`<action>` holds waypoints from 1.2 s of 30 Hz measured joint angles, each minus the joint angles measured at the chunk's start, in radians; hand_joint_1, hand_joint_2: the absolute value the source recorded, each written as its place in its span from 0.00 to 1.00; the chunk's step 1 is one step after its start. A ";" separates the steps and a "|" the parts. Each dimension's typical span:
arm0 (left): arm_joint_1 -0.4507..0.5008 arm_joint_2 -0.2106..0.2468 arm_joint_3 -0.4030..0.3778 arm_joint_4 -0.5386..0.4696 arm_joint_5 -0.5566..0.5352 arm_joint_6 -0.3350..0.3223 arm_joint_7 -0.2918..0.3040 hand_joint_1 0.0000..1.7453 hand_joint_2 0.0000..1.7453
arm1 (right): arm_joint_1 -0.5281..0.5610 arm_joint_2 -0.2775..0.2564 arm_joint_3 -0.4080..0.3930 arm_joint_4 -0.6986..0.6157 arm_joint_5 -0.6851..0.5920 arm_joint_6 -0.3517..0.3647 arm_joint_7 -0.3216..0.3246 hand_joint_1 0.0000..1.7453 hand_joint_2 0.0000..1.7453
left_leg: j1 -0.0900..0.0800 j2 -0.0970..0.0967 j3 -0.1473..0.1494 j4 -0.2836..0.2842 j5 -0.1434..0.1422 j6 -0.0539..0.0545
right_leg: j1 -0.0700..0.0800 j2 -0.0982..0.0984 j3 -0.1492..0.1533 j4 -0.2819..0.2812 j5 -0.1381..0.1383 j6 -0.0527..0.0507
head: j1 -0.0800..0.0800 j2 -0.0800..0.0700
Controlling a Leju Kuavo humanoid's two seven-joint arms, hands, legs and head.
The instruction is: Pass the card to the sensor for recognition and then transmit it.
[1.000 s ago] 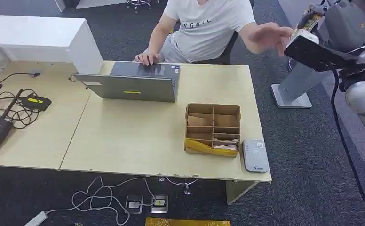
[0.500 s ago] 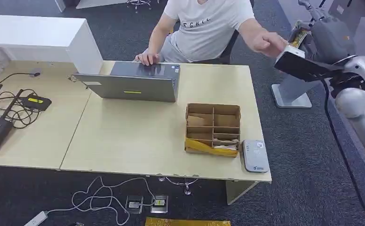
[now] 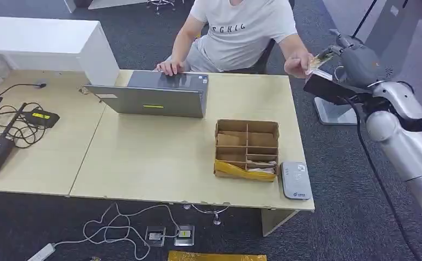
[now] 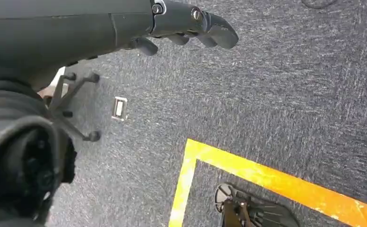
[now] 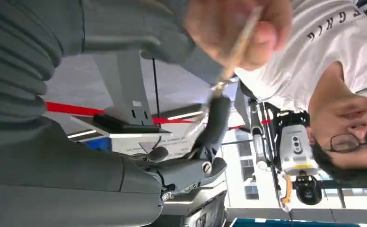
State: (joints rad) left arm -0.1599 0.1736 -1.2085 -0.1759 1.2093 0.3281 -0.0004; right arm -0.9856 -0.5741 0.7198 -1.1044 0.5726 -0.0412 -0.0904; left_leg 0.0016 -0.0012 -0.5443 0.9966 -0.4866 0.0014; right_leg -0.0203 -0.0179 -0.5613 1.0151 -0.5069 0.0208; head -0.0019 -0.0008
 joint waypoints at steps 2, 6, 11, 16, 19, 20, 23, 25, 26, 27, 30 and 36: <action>0.000 0.000 -0.002 0.000 0.000 0.000 0.000 0.00 0.00 | 0.003 0.003 0.000 0.006 0.002 -0.002 0.000 0.00 1.00 | 0.000 0.000 0.000 0.000 0.000 0.000 | 0.000 0.000 0.000 0.000 0.000 0.000 | 0.000 0.000; 0.000 -0.002 -0.003 0.000 -0.001 0.000 0.000 0.00 0.00 | 0.009 0.008 0.000 0.015 0.002 -0.003 0.000 0.00 1.00 | 0.000 0.000 0.000 0.000 0.000 0.000 | 0.000 0.000 0.000 0.000 0.000 0.000 | 0.000 0.000; 0.000 -0.002 -0.004 0.000 -0.001 0.000 0.000 0.00 0.00 | 0.012 0.014 0.000 0.021 0.002 -0.003 0.000 0.00 1.00 | 0.000 0.000 0.000 0.000 0.000 0.000 | 0.000 0.000 0.000 0.000 0.000 0.000 | 0.000 0.000; 0.000 -0.003 -0.006 0.000 -0.001 0.000 0.000 0.00 0.00 | 0.013 0.020 0.000 0.027 0.002 -0.004 0.001 0.00 1.00 | 0.000 0.000 0.000 0.000 0.000 0.000 | 0.000 0.000 0.000 0.000 0.000 0.000 | 0.000 0.000; 0.000 -0.003 -0.009 0.000 -0.001 0.000 0.000 0.00 0.00 | 0.013 0.023 0.000 0.031 0.002 -0.004 0.001 0.00 1.00 | 0.000 0.000 0.000 0.000 0.000 0.000 | 0.000 0.000 0.000 0.000 0.000 0.000 | 0.000 0.000; 0.000 -0.003 -0.009 0.000 -0.001 0.000 0.000 0.00 0.00 | 0.013 0.024 0.000 0.032 0.002 -0.004 0.001 0.00 1.00 | 0.000 0.000 0.000 0.000 0.000 0.000 | 0.000 0.000 0.000 0.000 0.000 0.000 | 0.000 0.000; 0.000 -0.003 -0.009 0.000 -0.001 0.000 0.000 0.00 0.00 | 0.013 0.026 0.000 0.035 0.002 -0.004 0.001 0.00 1.00 | 0.000 0.000 0.000 0.000 0.000 0.000 | 0.000 0.000 0.000 0.000 0.000 0.000 | 0.000 0.000; 0.000 -0.003 -0.010 0.000 -0.001 0.000 0.000 0.00 0.00 | 0.013 0.027 0.000 0.038 0.002 -0.004 0.001 0.00 1.00 | 0.000 0.000 0.000 0.000 0.000 0.000 | 0.000 0.000 0.000 0.000 0.000 0.000 | 0.000 0.000; 0.000 -0.003 -0.010 0.000 -0.001 0.000 0.000 0.00 0.00 | 0.013 0.027 0.000 0.038 0.002 -0.004 0.001 0.00 1.00 | 0.000 0.000 0.000 0.000 0.000 0.000 | 0.000 0.000 0.000 0.000 0.000 0.000 | 0.000 0.000; 0.000 -0.003 -0.010 0.000 -0.001 0.000 0.000 0.00 0.00 | 0.013 0.027 0.000 0.039 0.002 -0.004 0.001 0.00 1.00 | 0.000 0.000 0.000 0.000 0.000 0.000 | 0.000 0.000 0.000 0.000 0.000 0.000 | 0.000 0.000; 0.000 -0.003 -0.010 0.000 -0.001 0.000 0.000 0.00 0.00 | 0.013 0.028 0.000 0.042 0.002 -0.004 0.001 0.00 0.00 | 0.000 0.000 0.000 0.000 0.000 0.000 | 0.000 0.000 0.000 0.000 0.000 0.000 | 0.000 0.000; 0.000 -0.003 -0.011 0.000 -0.002 -0.002 -0.002 0.00 0.00 | 0.024 0.031 -0.002 0.046 -0.002 -0.065 -0.027 0.00 1.00 | 0.000 0.000 0.000 0.000 0.000 0.000 | 0.000 0.000 0.000 0.000 0.000 0.000 | 0.000 0.000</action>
State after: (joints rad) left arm -0.1598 0.1701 -1.2200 -0.1759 1.2078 0.3262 -0.0023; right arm -0.9619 -0.5428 0.7183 -1.0586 0.5707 -0.1057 -0.1175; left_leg 0.0016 -0.0010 -0.5439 0.9967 -0.4865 0.0014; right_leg -0.0202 -0.0177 -0.5613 1.0151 -0.5068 0.0208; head -0.0023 -0.0008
